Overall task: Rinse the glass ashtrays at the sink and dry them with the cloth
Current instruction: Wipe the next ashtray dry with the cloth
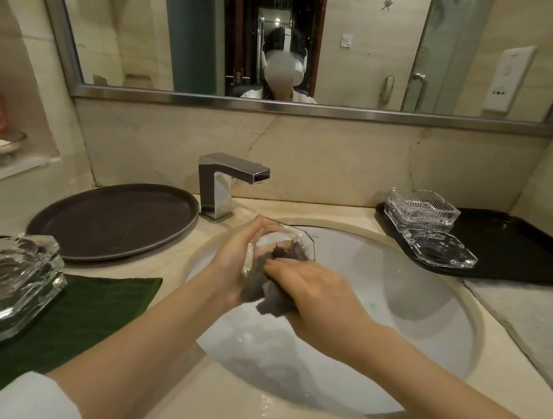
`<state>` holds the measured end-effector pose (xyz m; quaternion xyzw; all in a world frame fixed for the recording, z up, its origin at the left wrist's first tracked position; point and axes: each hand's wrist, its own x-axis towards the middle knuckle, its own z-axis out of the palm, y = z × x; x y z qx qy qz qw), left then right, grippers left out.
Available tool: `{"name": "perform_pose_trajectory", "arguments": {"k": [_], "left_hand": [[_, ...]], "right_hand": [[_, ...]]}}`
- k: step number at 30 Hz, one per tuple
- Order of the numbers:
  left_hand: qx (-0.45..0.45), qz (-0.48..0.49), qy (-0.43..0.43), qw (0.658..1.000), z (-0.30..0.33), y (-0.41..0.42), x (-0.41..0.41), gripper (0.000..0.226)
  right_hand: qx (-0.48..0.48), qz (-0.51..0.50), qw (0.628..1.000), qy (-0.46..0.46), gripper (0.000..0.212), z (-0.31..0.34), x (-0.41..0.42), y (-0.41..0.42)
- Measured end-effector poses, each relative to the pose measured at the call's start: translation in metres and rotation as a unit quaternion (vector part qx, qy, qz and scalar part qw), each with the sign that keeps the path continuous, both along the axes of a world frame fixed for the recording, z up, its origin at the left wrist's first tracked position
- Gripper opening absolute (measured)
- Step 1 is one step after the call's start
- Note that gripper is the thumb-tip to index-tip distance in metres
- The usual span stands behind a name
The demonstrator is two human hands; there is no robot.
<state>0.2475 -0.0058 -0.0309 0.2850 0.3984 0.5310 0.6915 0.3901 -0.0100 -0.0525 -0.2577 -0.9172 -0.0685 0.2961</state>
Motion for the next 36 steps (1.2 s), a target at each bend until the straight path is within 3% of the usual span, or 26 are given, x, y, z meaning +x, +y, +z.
{"name": "perform_pose_trajectory", "arguments": {"k": [5,8,10,15,18,23,27,29,31,33,35,36], "left_hand": [[0.052,-0.012,0.027,0.998,-0.006,0.002,0.001,0.035],[0.101,-0.003,-0.012,0.995,-0.003,0.003,0.003,0.028],[0.109,-0.002,-0.033,0.993,-0.003,0.004,0.004,0.036],[0.105,0.046,-0.033,0.993,-0.003,0.006,0.003,0.051],[0.102,0.027,-0.023,0.994,-0.005,0.003,0.001,0.057],[0.09,0.03,-0.028,0.995,-0.006,0.003,0.005,0.043],[0.085,0.029,-0.04,0.995,-0.003,0.001,0.015,0.036],[0.083,0.038,-0.037,0.995,0.001,0.0,0.022,0.028],[0.079,0.026,-0.037,0.996,0.006,0.003,0.033,0.026],[0.081,0.011,-0.031,0.996,0.013,0.01,0.049,0.031],[0.082,0.008,-0.025,0.996,0.023,0.023,0.068,0.035],[0.078,0.008,-0.026,0.997,0.027,0.03,0.078,0.037]], "right_hand": [[-0.108,-0.006,0.992,-0.064,0.041,0.015,-0.007,0.009],[-0.081,-0.083,0.989,-0.088,0.048,0.013,-0.006,0.018],[-0.068,-0.124,0.985,-0.101,0.051,0.011,-0.007,0.014],[-0.041,-0.139,0.989,-0.021,0.035,0.012,-0.016,-0.01],[-0.123,-0.083,0.989,-0.01,0.04,0.018,-0.02,-0.014],[-0.132,-0.075,0.988,-0.005,0.05,0.026,-0.01,0.012],[-0.114,-0.095,0.989,-0.025,0.03,0.02,0.018,0.024],[-0.173,-0.069,0.982,0.027,0.022,0.027,0.037,0.023],[-0.205,-0.061,0.967,0.136,0.025,0.036,0.055,0.024],[-0.191,-0.127,0.949,0.219,0.021,0.046,0.073,0.028],[-0.225,-0.186,0.923,0.25,0.003,0.052,0.095,0.039],[-0.27,-0.204,0.908,0.248,0.017,0.054,0.106,0.045]]}}
